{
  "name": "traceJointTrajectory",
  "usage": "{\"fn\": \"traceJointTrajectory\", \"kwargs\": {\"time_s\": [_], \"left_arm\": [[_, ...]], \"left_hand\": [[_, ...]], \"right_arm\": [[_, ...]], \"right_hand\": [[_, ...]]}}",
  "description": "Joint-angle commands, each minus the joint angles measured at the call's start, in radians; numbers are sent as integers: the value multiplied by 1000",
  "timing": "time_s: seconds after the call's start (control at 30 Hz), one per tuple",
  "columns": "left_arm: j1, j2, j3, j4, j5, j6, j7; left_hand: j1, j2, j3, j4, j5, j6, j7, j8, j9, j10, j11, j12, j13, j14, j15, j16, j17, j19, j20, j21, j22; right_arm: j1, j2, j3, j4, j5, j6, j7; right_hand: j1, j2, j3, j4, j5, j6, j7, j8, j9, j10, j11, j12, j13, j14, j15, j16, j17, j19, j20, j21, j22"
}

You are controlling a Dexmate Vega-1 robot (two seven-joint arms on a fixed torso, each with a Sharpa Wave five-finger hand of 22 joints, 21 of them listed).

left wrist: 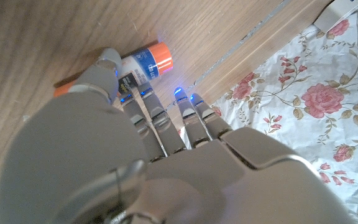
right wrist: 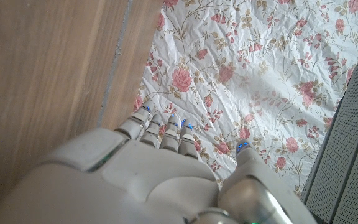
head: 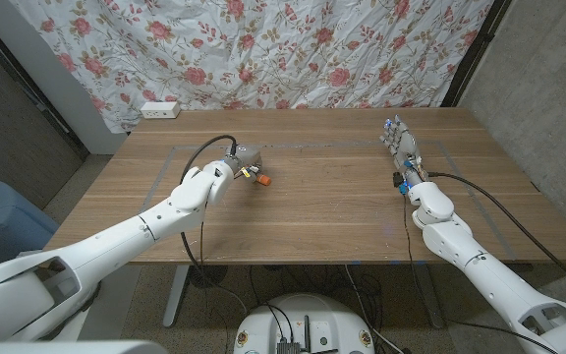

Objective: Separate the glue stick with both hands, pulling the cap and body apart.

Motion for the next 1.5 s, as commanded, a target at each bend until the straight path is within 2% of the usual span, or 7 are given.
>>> {"fn": "traceJointTrajectory", "kwargs": {"time_s": [0.03,0.13,0.73,1.13,1.5], "left_arm": [[12,5,-14,-25,3,7,-1],[15,7,-16,-30,4,6,1],[37,3,-47,-64,-7,41,13],[53,-2,-70,-87,-37,57,52],[55,-24,-82,-73,-98,50,100]], "left_hand": [[12,11,-15,1,2,75,11,-1,3,45,-25,-5,8,35,-140,8,3,59,-8,15,8],[14,13,-21,1,2,73,11,-2,4,43,-25,-6,8,56,-137,12,4,85,-10,22,9],[22,11,-33,0,2,86,30,2,5,67,-25,2,11,55,-149,-1,0,81,-12,12,11],[26,18,-38,2,3,100,31,6,5,90,-24,8,13,53,-155,-4,1,78,-10,6,11],[30,21,-44,2,3,91,38,1,5,106,-25,10,14,55,-156,-5,2,71,-8,0,11]], "right_arm": [[-4,-4,3,-7,0,3,2],[-3,-5,2,-7,-1,2,3],[12,-23,0,-7,-8,-1,26],[18,-47,-4,-9,-30,3,41],[16,-110,-20,-62,-87,-36,48]], "right_hand": [[-11,30,4,-6,-3,8,-3,3,6,11,1,6,3,6,-2,5,0,8,8,6,5],[-11,29,5,-6,-3,9,-3,3,6,10,2,6,3,7,0,6,0,8,9,6,5],[-13,30,6,-7,-3,11,-4,1,6,11,0,5,3,5,-1,6,0,9,11,6,5],[-15,29,8,-7,-3,11,-8,0,6,11,1,5,3,5,-1,7,0,7,11,5,5],[-16,29,9,-8,-3,9,-12,-1,6,8,-1,4,3,1,-1,6,0,4,12,5,5]]}}
